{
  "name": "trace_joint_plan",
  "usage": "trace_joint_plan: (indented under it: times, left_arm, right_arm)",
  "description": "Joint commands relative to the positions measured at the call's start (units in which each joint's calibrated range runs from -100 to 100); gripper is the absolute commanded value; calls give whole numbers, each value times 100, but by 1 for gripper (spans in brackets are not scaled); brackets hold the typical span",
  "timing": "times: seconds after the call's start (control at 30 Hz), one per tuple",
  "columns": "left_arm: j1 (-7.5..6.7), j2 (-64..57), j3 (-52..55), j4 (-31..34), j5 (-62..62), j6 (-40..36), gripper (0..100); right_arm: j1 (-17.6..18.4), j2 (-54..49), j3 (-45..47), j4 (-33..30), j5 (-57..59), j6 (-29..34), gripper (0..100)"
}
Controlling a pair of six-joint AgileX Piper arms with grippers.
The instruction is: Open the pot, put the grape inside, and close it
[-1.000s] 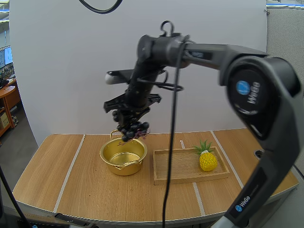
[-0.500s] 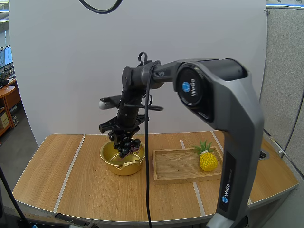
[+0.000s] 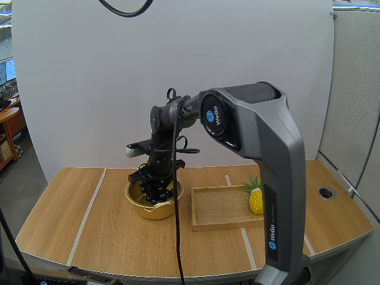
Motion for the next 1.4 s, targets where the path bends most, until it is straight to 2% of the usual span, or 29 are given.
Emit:
trace_joint_plan:
  times: [0.0, 0.13, 0.23, 0.3, 0.37, 0.4, 0.43, 0.67, 0.8, 1.27, 1.37]
  left_arm:
    - [-23, -50, -66, 48, -192, -35, 0]
    - [-23, -50, -66, 48, -192, -35, 0]
    - [-23, -50, -66, 48, -192, -35, 0]
    - [-23, -50, -66, 48, -192, -35, 0]
    - [-23, -50, -66, 48, -192, -35, 0]
    - [-23, -50, -66, 48, -192, -35, 0]
    - [-23, -50, -66, 48, -192, -35, 0]
    - [-23, -50, -66, 48, -192, -35, 0]
    - [-23, -50, -66, 48, -192, -35, 0]
    - [-23, -50, -66, 48, -192, -35, 0]
    - [-23, -50, -66, 48, -192, -35, 0]
  right_arm:
    - [-1, 267, -34, -148, -15, -47, 0]
    - [-1, 267, -34, -85, 99, -47, 0]
    - [-1, 267, -34, 302, 259, -207, 2]
    - [-1, 267, -34, 544, 392, -315, 27]
    - [-1, 267, -34, 612, 435, -315, 60]
    - [-1, 267, -34, 612, 435, -315, 83]
    - [-1, 267, -62, 612, 435, -315, 100]
    - [-1, 231, -550, 672, 1170, -268, 100]
    - [-1, -112, -668, 476, 1172, -110, 100]
    - [-1, -2405, -653, -265, 1658, 497, 100]
    - [-1, -3054, -366, -277, 1658, 620, 100]
